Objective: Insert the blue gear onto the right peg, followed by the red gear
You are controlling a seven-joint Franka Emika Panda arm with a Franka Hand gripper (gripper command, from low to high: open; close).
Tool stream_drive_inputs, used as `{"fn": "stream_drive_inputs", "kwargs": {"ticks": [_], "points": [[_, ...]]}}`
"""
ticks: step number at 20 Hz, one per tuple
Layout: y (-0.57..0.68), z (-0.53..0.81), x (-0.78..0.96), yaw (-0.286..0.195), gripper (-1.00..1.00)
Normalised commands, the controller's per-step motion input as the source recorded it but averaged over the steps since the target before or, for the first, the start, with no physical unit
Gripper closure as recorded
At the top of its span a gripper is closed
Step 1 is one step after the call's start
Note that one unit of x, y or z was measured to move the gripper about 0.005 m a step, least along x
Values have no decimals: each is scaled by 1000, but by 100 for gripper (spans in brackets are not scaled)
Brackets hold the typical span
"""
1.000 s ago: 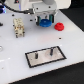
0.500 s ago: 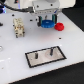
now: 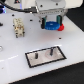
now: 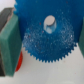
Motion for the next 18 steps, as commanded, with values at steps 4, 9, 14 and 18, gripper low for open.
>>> {"fn": "stream_drive_inputs", "kwargs": {"ticks": [4, 9, 14, 18], "points": [[-190, 360, 841, 0, 100], [-255, 239, 817, 0, 100], [-196, 177, 816, 0, 100], [-220, 91, 786, 0, 100]]}}
